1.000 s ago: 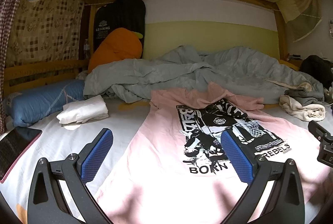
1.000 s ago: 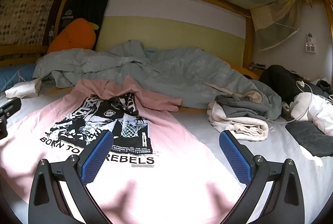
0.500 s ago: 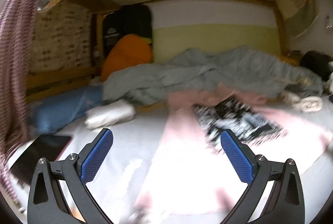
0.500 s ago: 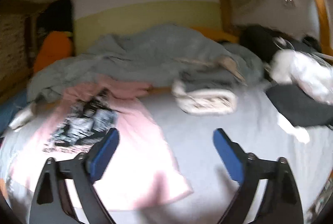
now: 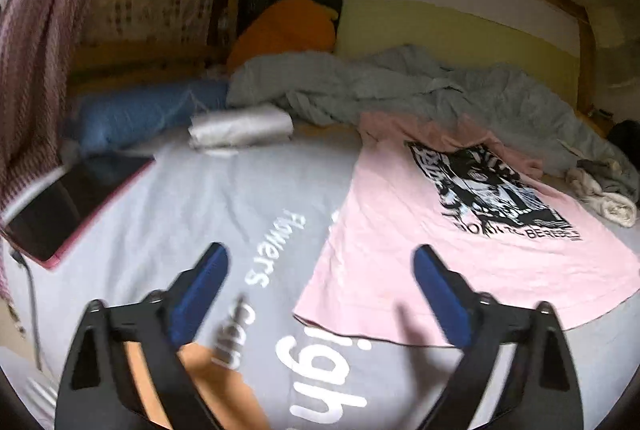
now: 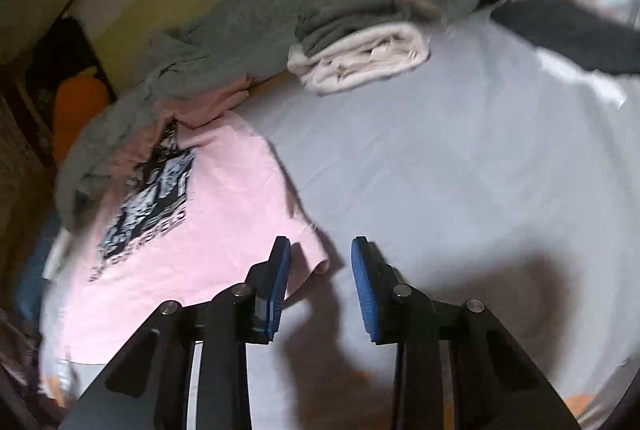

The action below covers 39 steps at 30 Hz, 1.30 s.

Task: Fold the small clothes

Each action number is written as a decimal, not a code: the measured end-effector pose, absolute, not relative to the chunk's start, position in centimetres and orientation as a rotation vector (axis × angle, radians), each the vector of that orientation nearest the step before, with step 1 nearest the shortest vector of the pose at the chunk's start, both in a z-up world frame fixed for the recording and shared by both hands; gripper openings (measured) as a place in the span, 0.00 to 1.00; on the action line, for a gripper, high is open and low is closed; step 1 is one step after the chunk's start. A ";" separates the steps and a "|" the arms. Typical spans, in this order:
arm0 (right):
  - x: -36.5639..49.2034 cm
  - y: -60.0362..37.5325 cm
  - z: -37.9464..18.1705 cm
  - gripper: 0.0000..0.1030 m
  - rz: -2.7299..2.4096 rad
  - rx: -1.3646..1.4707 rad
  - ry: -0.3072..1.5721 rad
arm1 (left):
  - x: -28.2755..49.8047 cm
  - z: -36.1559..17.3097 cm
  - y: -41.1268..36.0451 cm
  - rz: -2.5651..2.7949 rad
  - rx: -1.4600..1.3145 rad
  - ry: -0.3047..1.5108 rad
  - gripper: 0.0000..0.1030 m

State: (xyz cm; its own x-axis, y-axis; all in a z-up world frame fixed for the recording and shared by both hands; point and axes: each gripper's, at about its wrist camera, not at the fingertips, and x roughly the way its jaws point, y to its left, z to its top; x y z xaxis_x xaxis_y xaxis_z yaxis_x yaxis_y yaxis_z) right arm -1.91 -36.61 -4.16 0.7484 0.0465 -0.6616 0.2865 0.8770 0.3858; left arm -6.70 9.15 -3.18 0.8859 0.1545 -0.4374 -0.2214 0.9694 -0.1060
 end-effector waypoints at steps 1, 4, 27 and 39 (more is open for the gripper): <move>-1.9 -36.7 -4.4 0.33 -0.113 0.513 0.734 | -6.4 -3.5 9.4 0.185 -0.178 0.464 0.75; -1.6 -36.5 -5.0 0.33 -0.101 0.548 0.754 | -5.5 -5.0 11.0 0.198 -0.300 0.563 0.63; -9.4 -33.2 3.6 0.04 -0.185 0.414 0.396 | -14.0 4.2 9.2 0.196 -0.354 0.273 0.03; -4.8 -31.1 4.6 0.04 -0.164 0.319 0.557 | -8.4 5.5 10.8 0.260 -0.386 0.542 0.03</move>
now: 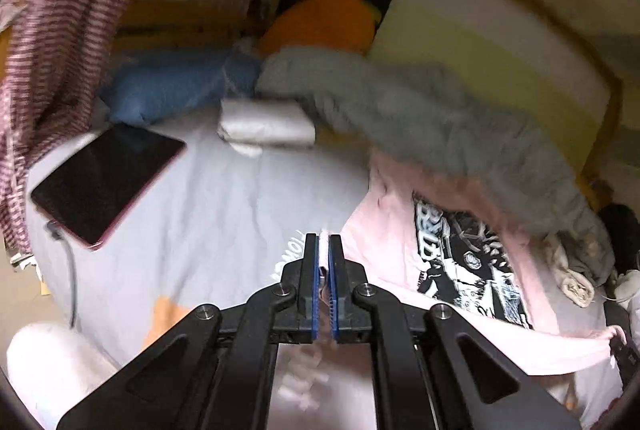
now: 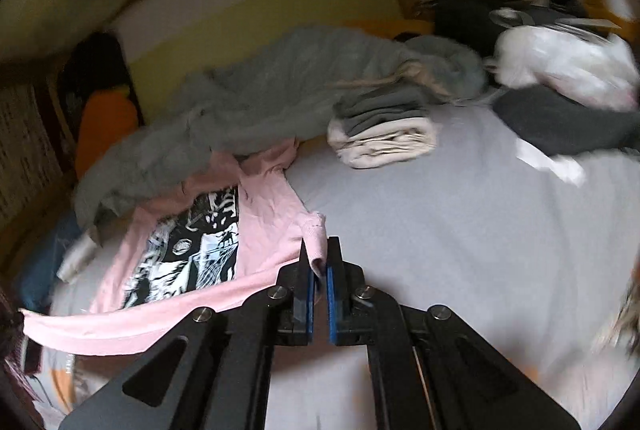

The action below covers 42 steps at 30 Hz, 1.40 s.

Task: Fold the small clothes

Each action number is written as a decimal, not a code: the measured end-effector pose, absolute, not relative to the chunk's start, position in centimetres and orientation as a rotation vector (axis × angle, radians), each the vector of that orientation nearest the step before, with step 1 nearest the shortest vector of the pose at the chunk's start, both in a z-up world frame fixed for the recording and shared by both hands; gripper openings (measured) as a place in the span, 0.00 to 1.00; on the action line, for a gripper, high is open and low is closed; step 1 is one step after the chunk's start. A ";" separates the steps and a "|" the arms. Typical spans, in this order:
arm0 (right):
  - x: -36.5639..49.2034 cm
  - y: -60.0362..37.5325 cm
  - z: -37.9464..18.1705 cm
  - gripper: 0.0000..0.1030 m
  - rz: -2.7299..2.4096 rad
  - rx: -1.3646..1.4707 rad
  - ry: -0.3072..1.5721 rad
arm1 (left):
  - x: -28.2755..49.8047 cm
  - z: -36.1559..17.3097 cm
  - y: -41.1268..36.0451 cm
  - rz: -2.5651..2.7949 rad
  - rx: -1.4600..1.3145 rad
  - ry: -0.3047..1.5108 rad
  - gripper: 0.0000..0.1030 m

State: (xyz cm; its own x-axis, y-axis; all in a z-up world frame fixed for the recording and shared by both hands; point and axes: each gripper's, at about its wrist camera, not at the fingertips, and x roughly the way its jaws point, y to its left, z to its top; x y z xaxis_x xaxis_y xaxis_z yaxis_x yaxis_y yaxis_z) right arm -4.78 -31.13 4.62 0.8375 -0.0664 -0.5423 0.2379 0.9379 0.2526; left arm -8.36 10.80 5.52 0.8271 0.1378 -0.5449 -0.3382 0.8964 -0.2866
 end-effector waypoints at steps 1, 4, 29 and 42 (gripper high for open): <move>-2.1 -31.0 4.6 0.04 -0.156 0.298 0.588 | -6.2 5.4 10.9 0.257 -0.376 0.570 0.03; 5.1 -30.5 3.5 0.04 -0.149 0.250 0.680 | 0.7 3.8 10.9 0.273 -0.315 0.672 0.03; 12.2 -37.8 0.3 0.72 -0.076 0.410 0.828 | 6.9 -0.2 13.0 0.035 -0.263 0.828 0.72; 9.8 -32.1 -3.0 0.04 0.013 0.236 0.893 | 4.0 -2.3 13.1 -0.012 -0.410 0.813 0.06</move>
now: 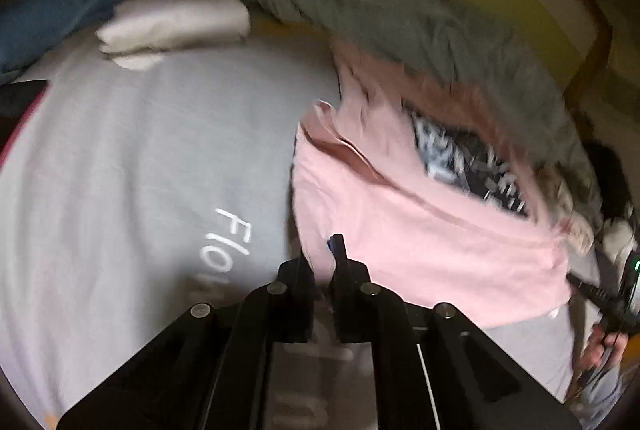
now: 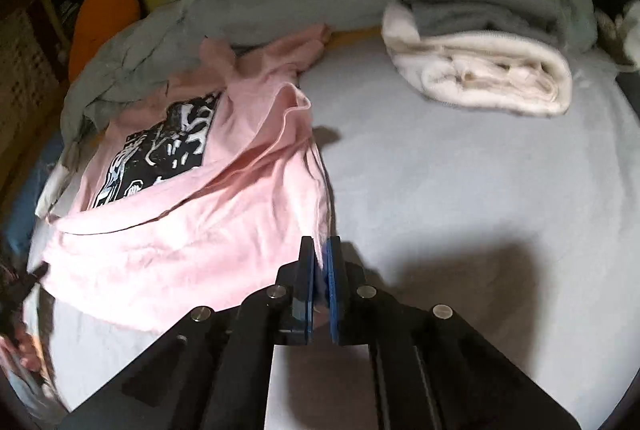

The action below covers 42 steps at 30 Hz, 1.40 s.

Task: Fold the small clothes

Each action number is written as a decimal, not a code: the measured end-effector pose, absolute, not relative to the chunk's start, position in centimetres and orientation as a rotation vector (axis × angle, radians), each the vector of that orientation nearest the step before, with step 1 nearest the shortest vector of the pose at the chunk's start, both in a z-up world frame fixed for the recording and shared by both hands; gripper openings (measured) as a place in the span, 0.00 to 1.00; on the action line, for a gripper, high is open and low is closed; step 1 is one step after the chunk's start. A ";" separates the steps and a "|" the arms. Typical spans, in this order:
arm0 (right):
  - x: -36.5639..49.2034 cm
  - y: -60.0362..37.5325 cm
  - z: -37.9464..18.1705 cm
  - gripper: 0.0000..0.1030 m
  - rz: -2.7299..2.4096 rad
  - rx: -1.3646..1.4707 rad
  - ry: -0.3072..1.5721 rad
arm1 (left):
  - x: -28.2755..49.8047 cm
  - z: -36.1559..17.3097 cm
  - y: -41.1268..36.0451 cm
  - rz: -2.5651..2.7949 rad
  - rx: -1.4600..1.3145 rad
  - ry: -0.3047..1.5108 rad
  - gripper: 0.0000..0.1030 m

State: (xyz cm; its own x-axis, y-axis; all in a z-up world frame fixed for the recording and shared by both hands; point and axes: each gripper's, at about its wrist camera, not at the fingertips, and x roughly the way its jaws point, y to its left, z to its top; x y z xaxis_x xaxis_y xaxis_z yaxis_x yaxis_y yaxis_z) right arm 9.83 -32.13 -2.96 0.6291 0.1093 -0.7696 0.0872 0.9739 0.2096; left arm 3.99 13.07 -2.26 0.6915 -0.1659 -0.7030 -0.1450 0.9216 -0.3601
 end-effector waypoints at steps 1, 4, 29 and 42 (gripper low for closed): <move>9.2 -32.1 -2.4 0.04 -0.004 0.236 0.869 | 3.0 -1.4 13.2 -0.006 -0.429 0.778 0.06; 6.0 -33.3 -0.5 0.03 -0.015 0.313 0.802 | -0.2 0.5 13.4 0.025 -0.432 0.726 0.06; 11.1 -29.3 -2.7 0.48 -0.029 -0.020 1.019 | 9.7 -2.5 6.5 0.083 0.168 0.875 0.45; 10.4 -31.6 -0.9 0.62 -0.055 0.093 0.801 | 9.2 -0.3 9.9 0.092 0.044 0.700 0.63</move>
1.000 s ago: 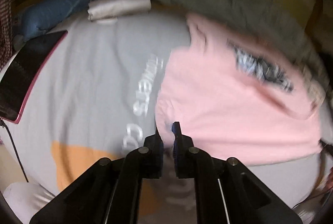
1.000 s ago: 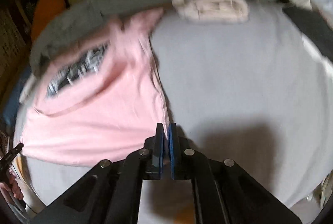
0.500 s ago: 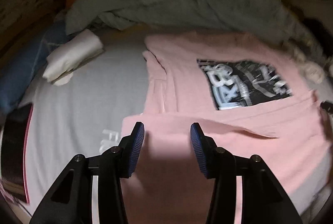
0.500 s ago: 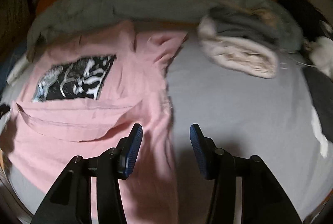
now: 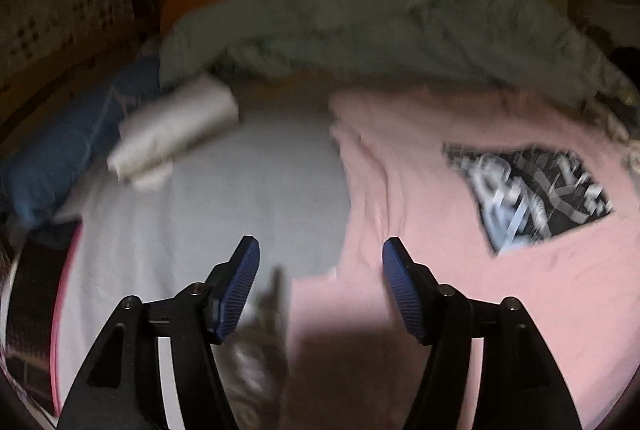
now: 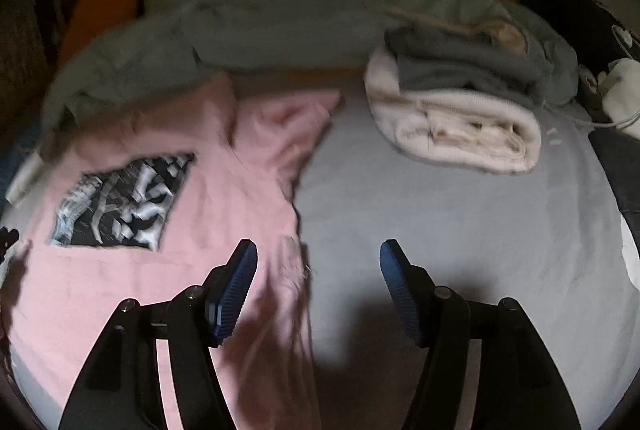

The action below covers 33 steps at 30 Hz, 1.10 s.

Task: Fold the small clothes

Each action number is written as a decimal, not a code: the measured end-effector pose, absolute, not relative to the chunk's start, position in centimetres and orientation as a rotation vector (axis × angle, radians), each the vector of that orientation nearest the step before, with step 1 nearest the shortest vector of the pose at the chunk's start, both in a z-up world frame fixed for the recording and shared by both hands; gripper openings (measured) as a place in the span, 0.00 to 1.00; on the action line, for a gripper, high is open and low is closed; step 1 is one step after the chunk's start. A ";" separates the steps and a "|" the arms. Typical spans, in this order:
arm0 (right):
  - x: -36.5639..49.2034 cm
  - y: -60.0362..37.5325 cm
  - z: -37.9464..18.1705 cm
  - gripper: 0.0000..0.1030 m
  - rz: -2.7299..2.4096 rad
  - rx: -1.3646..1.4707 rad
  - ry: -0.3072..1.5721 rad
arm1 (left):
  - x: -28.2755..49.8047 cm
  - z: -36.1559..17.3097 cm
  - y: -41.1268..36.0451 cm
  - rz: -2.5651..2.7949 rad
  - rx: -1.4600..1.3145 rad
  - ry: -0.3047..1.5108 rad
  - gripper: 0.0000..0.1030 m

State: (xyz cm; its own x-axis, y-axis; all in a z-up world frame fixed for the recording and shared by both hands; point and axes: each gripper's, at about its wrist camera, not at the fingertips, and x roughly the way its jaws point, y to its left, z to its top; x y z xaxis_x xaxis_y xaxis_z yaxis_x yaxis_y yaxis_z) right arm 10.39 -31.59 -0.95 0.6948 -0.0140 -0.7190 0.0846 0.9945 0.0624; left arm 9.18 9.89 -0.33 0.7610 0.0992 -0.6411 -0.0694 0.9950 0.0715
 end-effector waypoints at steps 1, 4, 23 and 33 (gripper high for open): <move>10.6 -31.4 -0.6 0.60 -0.059 0.080 0.787 | 9.7 0.4 9.9 0.070 0.037 0.694 0.67; 12.7 -31.0 -0.2 0.55 0.015 0.070 0.801 | 15.1 0.6 10.2 -0.166 -0.067 0.886 0.69; 21.0 -33.9 -3.6 0.02 -0.022 0.338 0.916 | 19.6 -2.4 18.3 -0.033 -0.357 0.876 0.02; 20.4 -33.4 -3.5 0.03 -0.084 0.265 0.908 | 17.1 -3.8 17.7 0.003 -0.298 0.907 0.49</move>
